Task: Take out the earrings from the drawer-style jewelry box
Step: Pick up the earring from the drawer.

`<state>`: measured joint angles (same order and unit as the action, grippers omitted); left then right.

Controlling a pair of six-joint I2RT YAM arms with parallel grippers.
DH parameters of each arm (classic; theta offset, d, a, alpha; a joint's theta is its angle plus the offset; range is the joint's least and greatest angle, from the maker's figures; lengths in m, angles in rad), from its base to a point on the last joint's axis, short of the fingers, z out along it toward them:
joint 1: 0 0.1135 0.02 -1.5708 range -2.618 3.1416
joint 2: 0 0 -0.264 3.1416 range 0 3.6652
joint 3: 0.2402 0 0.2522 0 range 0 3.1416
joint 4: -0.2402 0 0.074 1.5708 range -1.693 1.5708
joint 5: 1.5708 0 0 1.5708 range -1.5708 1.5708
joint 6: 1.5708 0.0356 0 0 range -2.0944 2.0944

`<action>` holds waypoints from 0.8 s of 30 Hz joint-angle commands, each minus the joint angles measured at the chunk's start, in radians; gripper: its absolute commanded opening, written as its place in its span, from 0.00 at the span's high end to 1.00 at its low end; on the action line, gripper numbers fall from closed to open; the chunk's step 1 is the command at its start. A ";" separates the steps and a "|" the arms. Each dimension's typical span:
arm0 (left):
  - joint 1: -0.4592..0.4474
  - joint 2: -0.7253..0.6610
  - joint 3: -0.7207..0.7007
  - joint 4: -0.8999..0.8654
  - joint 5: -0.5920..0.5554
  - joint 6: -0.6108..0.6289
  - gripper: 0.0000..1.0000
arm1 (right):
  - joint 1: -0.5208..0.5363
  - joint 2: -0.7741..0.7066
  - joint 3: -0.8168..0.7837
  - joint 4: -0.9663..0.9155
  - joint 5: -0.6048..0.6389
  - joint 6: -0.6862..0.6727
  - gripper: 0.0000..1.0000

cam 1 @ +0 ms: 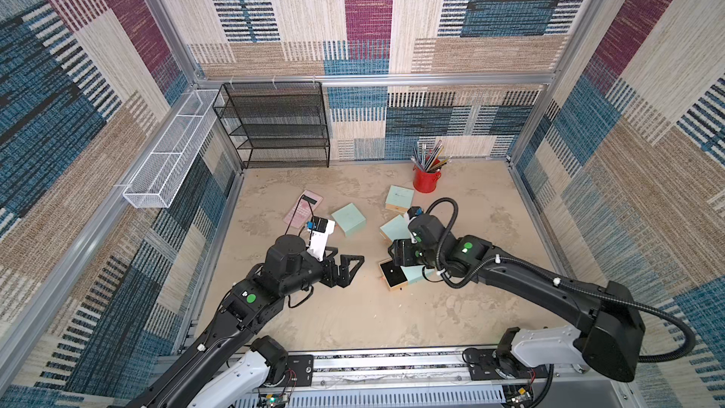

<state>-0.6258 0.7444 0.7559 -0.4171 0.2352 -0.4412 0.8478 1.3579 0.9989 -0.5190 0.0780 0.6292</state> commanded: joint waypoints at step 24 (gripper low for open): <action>0.044 0.020 -0.076 0.072 0.176 -0.035 0.02 | 0.047 0.285 0.027 0.033 0.046 0.000 0.67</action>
<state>-0.5838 0.7685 0.6834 -0.3897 0.4213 -0.4713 0.8959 1.6318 1.0164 -0.4854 0.0853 0.6380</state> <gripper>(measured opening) 0.983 0.329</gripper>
